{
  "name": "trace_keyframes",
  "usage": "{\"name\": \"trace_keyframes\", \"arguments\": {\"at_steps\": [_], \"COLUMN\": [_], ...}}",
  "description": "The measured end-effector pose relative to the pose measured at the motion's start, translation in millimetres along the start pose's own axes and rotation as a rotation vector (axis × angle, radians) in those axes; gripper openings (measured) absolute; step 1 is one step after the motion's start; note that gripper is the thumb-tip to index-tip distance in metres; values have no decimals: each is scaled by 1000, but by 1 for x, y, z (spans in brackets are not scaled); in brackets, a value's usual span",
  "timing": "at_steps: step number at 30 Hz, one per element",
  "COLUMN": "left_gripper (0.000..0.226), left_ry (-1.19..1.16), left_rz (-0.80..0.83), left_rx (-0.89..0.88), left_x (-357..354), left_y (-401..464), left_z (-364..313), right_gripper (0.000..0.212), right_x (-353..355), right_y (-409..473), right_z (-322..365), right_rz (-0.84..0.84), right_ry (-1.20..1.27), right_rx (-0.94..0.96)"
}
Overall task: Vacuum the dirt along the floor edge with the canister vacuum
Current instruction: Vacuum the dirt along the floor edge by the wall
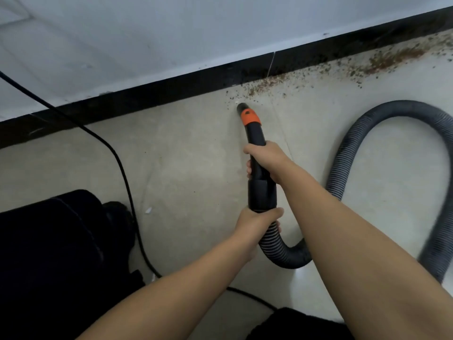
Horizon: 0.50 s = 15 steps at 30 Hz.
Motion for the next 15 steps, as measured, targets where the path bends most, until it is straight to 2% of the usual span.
{"name": "trace_keyframes", "arguments": {"at_steps": [9, 12, 15], "left_gripper": [14, 15, 16], "left_ry": [109, 92, 26], "left_rz": [141, 138, 112], "left_rx": [2, -20, -19], "left_x": [-42, -54, -54], "left_y": [23, 30, 30], "left_z": [-34, -51, -53], "right_gripper": [11, 13, 14], "right_x": [74, 83, 70], "right_y": [19, 29, 37], "right_z": [16, 29, 39], "right_rz": [-216, -214, -136], "right_ry": [128, 117, 49], "right_rx": [-11, -12, -8]}}
Point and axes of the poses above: each hand's wrist, its own y-axis towards the middle knuckle, its own x-axis out of the back of the hand, z = x × y, the point moved 8 cm from there along y, towards the middle knuckle, and after that the axes turned 4 degrees about x, right-handed, at the moved point
